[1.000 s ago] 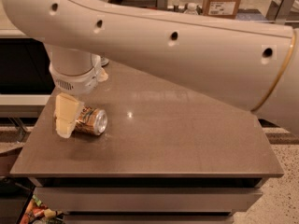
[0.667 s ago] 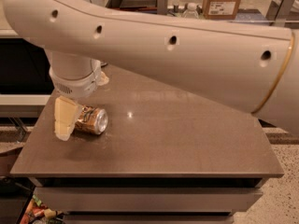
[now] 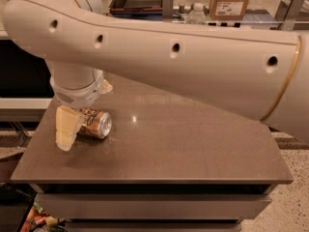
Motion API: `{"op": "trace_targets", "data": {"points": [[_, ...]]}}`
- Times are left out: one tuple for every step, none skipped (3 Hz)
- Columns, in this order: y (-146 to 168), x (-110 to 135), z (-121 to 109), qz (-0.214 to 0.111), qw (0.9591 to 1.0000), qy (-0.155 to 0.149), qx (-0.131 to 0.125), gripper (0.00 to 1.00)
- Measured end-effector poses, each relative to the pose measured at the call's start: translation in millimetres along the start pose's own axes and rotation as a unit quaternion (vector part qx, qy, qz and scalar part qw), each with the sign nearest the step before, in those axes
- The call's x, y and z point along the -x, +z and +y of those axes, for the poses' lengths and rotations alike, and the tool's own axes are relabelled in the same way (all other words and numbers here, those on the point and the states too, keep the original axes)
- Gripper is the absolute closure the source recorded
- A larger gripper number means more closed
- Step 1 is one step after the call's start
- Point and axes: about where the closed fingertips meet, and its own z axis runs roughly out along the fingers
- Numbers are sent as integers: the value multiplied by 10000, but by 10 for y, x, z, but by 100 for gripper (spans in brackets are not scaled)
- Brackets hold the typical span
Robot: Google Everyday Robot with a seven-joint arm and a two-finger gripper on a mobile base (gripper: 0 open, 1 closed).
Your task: Place orange can upright
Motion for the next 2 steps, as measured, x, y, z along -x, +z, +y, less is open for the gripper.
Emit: {"op": "trace_targets", "data": {"points": [[1, -1, 4, -1, 10000, -5, -3, 18], [2, -2, 8, -2, 10000, -9, -6, 41]]}}
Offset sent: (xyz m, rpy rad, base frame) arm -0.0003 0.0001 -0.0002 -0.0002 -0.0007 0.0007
